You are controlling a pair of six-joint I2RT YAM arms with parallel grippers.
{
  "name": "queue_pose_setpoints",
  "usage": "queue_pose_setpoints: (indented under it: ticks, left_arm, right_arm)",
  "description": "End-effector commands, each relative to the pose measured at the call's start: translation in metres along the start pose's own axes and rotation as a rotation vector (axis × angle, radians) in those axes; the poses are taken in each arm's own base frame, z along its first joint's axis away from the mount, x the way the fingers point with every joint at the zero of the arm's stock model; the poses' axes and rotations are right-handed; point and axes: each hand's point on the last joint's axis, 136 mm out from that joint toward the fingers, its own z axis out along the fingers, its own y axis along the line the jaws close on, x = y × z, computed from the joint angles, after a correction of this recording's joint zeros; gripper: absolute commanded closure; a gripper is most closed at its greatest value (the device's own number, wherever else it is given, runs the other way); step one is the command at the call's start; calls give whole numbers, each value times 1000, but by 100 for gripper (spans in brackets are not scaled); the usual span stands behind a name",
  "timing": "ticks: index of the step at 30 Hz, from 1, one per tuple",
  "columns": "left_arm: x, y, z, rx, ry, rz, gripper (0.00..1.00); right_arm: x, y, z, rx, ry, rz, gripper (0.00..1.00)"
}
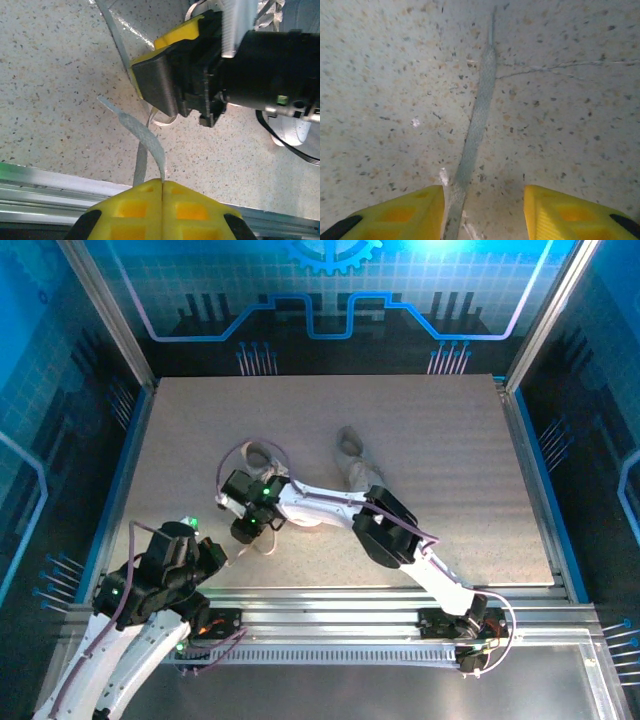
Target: Tie the shoes
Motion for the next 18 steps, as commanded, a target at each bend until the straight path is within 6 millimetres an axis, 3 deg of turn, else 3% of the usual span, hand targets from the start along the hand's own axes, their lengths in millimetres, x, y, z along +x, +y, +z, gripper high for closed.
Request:
queue_pose_setpoints:
  ticks: [1,9,11,12,15,17,18]
  left_arm:
    - [4,-2,-8,14,15,-10,100]
    - [2,-1,-8,11,6,-11,100]
    - [2,-1,-7,8,7,-9,100]
    - [2,-1,-7,8,5,-9,100]
    - [2,-2,-5,9,10,-5,100]
    - [2,-3,-3,12,14,3,100]
    - [2,-5,-3,20,14,6,100]
  right_arm:
    - [10,2,12,59,66,-78,53]
    - [33,12,29,107,144,-152,51]
    - [41,14,35,111,170,-163,54]
    - [44,16,37,109,182,-168,58]
    - [44,20,34,90,182,-175,84]
    - [31,23,19,77,129,-180,98]
    - [23,24,9,66,92,-175,100]
